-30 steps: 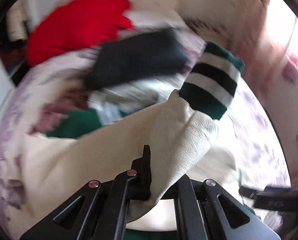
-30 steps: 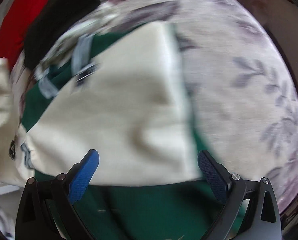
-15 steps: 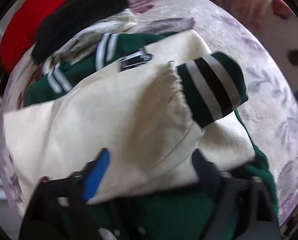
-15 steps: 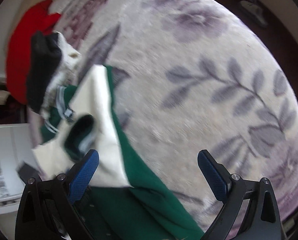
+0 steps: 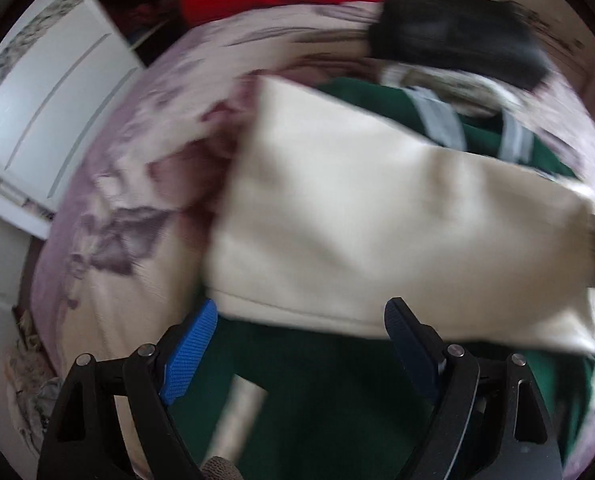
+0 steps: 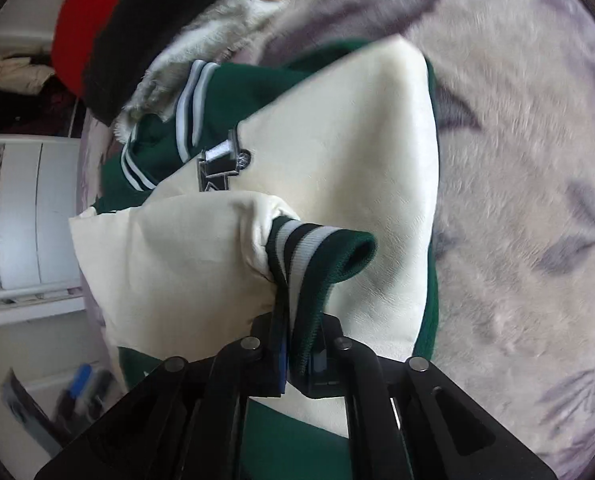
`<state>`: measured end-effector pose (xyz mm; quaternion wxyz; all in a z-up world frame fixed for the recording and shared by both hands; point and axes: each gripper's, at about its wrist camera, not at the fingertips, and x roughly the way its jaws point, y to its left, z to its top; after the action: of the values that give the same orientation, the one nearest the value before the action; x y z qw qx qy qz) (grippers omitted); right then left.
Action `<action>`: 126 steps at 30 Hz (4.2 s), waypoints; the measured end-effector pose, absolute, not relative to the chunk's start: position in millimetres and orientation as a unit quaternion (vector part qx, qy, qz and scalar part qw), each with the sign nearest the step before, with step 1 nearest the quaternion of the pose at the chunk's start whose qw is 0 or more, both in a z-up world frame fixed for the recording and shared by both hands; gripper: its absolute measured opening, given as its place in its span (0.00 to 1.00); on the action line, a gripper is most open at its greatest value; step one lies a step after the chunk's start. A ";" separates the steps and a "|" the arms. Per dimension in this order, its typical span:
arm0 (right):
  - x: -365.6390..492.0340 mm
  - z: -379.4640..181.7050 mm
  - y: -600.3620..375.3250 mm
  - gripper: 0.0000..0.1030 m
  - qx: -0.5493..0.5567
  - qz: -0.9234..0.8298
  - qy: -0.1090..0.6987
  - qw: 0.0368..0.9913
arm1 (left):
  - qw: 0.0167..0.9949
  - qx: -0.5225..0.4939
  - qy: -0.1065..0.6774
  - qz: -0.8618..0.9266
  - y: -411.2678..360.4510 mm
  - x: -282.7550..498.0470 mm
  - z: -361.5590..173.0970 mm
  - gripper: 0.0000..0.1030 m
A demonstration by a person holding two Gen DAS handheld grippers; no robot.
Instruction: Fold large clothes
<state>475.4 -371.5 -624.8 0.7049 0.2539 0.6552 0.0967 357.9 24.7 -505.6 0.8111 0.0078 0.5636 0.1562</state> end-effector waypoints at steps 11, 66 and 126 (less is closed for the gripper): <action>486.7 -629.2 -390.1 0.64 0.211 0.040 0.707 0.674 | 0.771 -0.059 0.605 0.189 119.1 405.5 -588.2 0.85; 323.8 -626.4 -507.4 0.66 0.312 0.066 0.766 0.558 | 0.641 -0.360 0.678 -0.017 -82.4 81.0 -606.3 0.84; 650.7 -625.2 -245.2 0.06 0.009 0.083 0.685 0.724 | 0.676 -0.477 0.543 0.141 -32.7 31.1 -584.5 0.05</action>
<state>650.7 -245.2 -625.2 0.7239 0.0089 0.6848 0.0828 31.1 -32.7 -584.5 0.6763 -0.4773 0.5432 0.1406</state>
